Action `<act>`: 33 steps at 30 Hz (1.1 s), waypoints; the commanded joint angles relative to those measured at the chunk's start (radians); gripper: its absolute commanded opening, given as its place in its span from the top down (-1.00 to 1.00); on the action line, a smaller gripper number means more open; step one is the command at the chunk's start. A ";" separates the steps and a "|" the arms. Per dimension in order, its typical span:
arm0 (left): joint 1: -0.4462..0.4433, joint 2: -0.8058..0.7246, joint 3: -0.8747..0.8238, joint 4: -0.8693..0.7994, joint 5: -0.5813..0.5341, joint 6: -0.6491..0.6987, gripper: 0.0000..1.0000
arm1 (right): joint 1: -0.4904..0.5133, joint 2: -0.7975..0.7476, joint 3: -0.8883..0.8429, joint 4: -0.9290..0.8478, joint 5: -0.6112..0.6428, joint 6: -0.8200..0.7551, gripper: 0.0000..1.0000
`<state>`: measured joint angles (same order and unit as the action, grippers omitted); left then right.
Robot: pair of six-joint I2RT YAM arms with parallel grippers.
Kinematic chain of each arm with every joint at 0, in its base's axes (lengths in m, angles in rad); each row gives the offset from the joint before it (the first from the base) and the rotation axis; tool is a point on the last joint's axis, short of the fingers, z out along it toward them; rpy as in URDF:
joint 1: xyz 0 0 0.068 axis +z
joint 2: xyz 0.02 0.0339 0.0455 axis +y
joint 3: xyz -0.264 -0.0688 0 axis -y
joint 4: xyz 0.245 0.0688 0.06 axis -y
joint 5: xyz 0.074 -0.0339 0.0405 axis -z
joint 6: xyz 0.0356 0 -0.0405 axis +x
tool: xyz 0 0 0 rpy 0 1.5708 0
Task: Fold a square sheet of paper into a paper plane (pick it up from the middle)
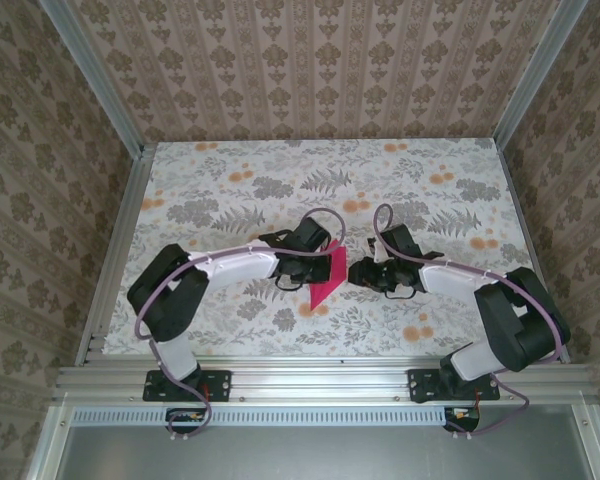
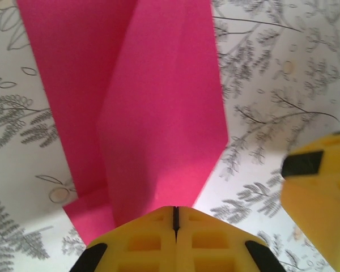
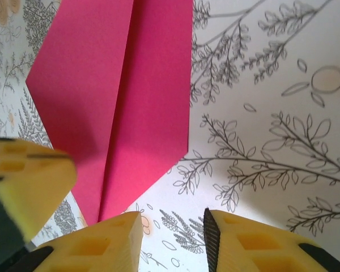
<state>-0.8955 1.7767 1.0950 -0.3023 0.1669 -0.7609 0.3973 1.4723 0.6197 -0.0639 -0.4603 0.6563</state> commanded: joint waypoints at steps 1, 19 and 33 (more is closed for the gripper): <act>0.009 0.018 0.022 -0.029 0.010 0.032 1.00 | 0.002 -0.012 -0.017 0.061 -0.061 0.031 0.26; 0.025 0.036 -0.090 0.054 0.012 0.021 1.00 | 0.005 0.139 0.031 0.137 -0.049 0.093 0.20; 0.034 0.028 -0.169 0.148 0.069 -0.007 1.00 | 0.002 0.202 0.116 0.076 0.048 0.110 0.17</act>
<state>-0.8677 1.7947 0.9691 -0.1528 0.2180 -0.7589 0.3973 1.6485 0.7071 0.0456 -0.4553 0.7483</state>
